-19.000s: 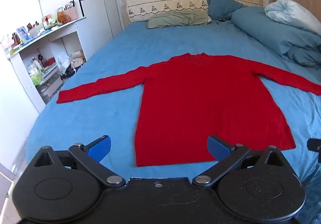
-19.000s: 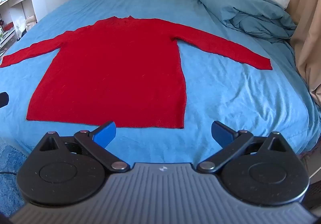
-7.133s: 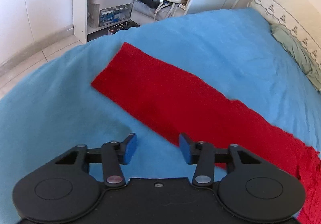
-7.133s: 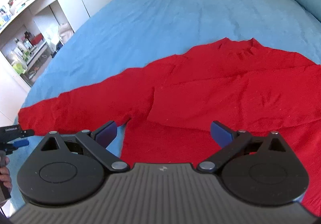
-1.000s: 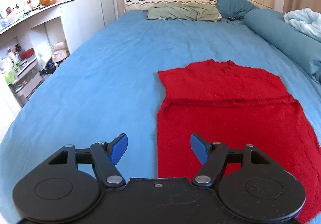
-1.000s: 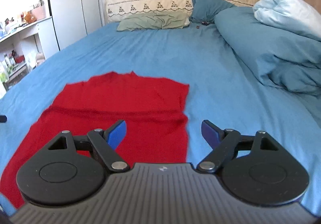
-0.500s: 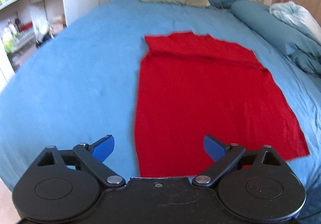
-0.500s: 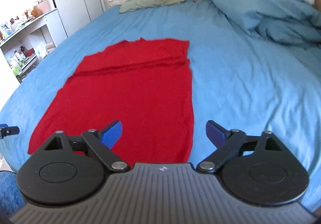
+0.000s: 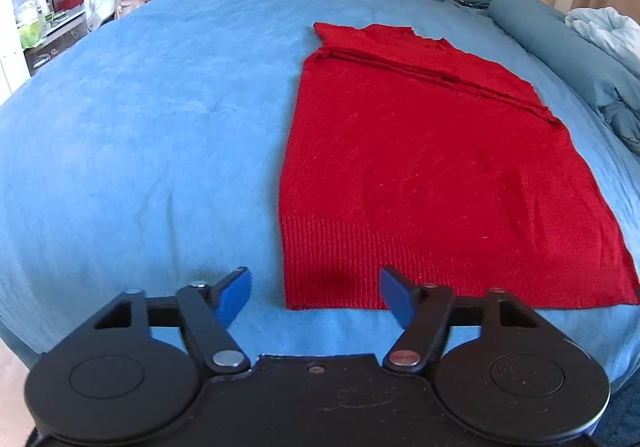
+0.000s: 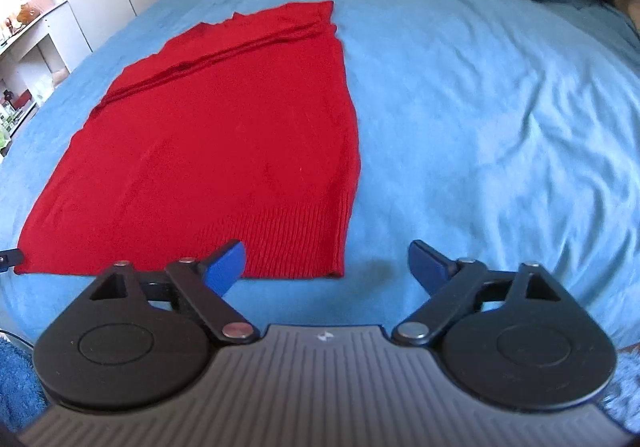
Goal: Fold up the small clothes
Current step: 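Grasp the sweater hem with the left tool while the right tool grasps it too, then lift the hem with both tools and fold it toward the collar, then open both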
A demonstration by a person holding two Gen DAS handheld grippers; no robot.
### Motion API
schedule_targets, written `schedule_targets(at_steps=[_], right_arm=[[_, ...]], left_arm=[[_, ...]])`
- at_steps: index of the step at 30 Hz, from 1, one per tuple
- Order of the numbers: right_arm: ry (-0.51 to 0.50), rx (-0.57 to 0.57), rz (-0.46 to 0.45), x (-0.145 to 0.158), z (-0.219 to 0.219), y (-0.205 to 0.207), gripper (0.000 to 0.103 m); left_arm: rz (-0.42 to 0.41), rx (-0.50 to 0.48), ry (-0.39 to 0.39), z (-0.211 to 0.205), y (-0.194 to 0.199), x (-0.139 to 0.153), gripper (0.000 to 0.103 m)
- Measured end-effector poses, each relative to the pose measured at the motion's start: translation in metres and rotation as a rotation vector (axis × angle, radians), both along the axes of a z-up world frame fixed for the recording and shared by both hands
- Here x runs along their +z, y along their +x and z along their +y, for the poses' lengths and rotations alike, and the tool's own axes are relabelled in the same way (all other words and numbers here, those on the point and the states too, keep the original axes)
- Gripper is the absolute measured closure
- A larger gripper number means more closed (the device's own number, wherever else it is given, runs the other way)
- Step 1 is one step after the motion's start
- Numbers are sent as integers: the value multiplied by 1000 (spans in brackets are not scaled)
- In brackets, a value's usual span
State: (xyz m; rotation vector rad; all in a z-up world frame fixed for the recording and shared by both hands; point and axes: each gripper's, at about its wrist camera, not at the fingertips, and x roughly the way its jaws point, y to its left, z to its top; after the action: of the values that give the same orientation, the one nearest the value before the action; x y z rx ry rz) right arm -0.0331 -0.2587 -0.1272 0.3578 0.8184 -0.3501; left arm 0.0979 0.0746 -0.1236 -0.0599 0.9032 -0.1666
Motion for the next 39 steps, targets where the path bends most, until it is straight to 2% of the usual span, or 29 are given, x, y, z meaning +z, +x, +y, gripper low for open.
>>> schedule_targets(at_steps=[1,3,7,10,12,14,15,17,19,21,26,31,35,39], right_arm=[[3,3,4,-3,1,2,17],[7,6,16,-8,2,5,23],[-6,-1,9,-13,5,8,26],[-10,6,7,-15,7,11,31],[-14,12,7,-16,8,12,34],[-24,13,12,-16,8,15,40],[-32,14,15,-17,9,16,50],[-36,21,15,-18,9,17,57],[-31,22,13,-18,8,21,73],[-20,15,11,-17,6,22,78],[-1,1,-14,-2,2,22,80],[15,11,-101,34,-5,25,81],[34,-2,-199,72,-26,54,81],[66,-27,-291,110,-60,113,81]], left_arm=[[1,3,-2,1,1,-2,39],[2,7,4,1,3,-6,44],[-6,10,6,2,4,-10,45],[-7,15,1,4,6,-12,50],[-10,13,1,3,6,-12,60],[-10,-1,-1,3,6,-12,76],[-10,-6,3,2,6,-11,79],[-9,-17,7,1,6,-11,92],[-14,-20,13,-1,6,-10,94],[-17,-22,19,-2,5,-8,95],[-36,-14,-1,3,2,12,96],[-109,18,-65,8,11,51,97],[-210,55,-96,3,49,88,100],[-300,68,-126,-10,119,128,100]])
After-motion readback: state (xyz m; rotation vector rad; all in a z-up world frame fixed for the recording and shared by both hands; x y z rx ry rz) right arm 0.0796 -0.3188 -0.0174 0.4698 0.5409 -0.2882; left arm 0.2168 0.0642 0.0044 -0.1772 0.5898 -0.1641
